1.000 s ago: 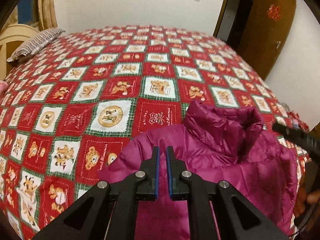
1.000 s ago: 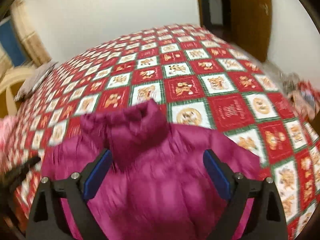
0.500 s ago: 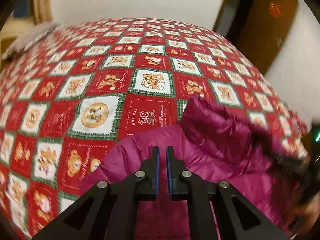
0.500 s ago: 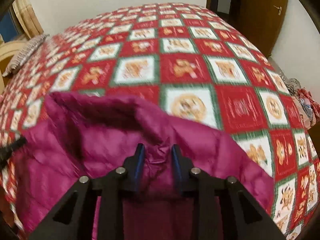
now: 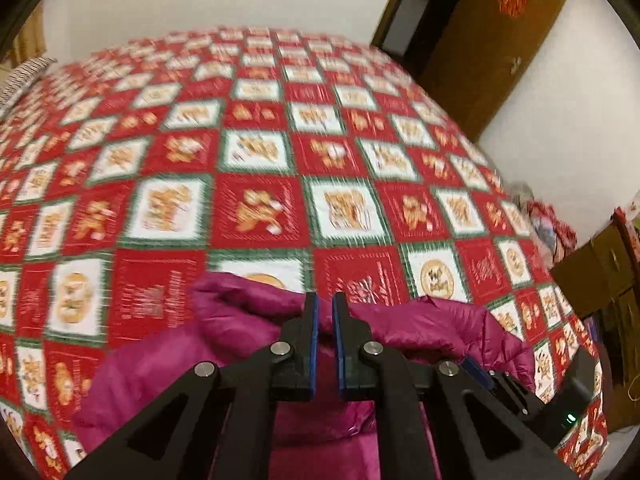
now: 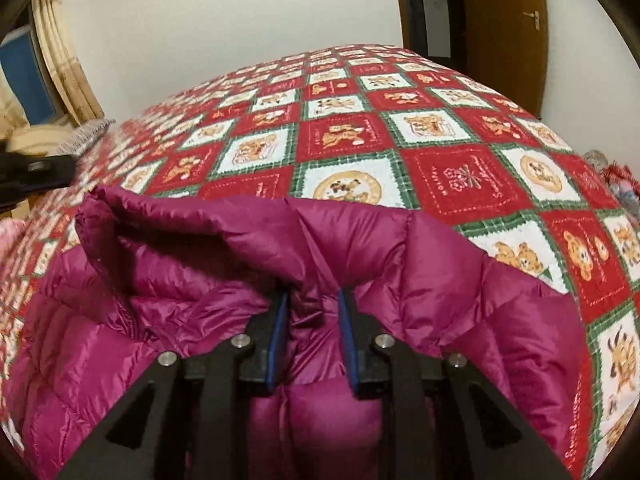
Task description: Fold large clothes
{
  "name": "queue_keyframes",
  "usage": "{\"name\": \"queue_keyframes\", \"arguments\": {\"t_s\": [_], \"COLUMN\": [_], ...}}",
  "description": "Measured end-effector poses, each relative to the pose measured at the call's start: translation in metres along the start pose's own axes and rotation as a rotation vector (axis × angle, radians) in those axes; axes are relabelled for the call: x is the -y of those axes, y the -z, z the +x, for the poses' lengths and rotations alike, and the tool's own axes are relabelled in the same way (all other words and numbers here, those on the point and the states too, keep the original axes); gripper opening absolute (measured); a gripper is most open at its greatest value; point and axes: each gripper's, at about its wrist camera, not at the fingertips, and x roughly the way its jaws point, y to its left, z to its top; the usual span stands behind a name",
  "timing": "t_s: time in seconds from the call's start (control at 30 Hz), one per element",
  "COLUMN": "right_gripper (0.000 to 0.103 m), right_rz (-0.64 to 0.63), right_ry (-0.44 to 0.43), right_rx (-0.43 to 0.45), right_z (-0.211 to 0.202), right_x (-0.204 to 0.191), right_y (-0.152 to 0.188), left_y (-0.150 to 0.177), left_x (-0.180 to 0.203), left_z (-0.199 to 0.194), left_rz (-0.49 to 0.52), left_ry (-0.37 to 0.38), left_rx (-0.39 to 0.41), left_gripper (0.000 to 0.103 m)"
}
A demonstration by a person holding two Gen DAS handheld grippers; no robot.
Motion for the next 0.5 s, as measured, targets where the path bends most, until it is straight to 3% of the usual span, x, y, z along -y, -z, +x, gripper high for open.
{"name": "queue_keyframes", "arguments": {"t_s": [0.1,0.23,0.4,0.5], "right_gripper": [0.025,0.025,0.026,0.027], "right_rz": [0.025,0.037,0.049,0.037], "right_ry": [-0.026,-0.041,-0.051,-0.041], "right_rx": [0.004,0.006,0.000,-0.004], "right_z": [0.000,0.000,0.001,0.002], "right_x": [0.003,0.005,0.007,0.005], "right_y": [-0.001,0.001,0.001,0.001], "left_y": [0.014,0.041,0.082,0.095], "left_x": [0.010,0.002,-0.032,-0.049], "left_z": [0.025,0.017,0.001,0.007], "left_rz": [0.054,0.094,0.029,-0.053], "left_ry": [-0.088,-0.195,-0.216,-0.176], "left_rx": [-0.075,-0.030,-0.022,-0.013], "left_gripper": [0.006,0.006,0.006,0.006]}}
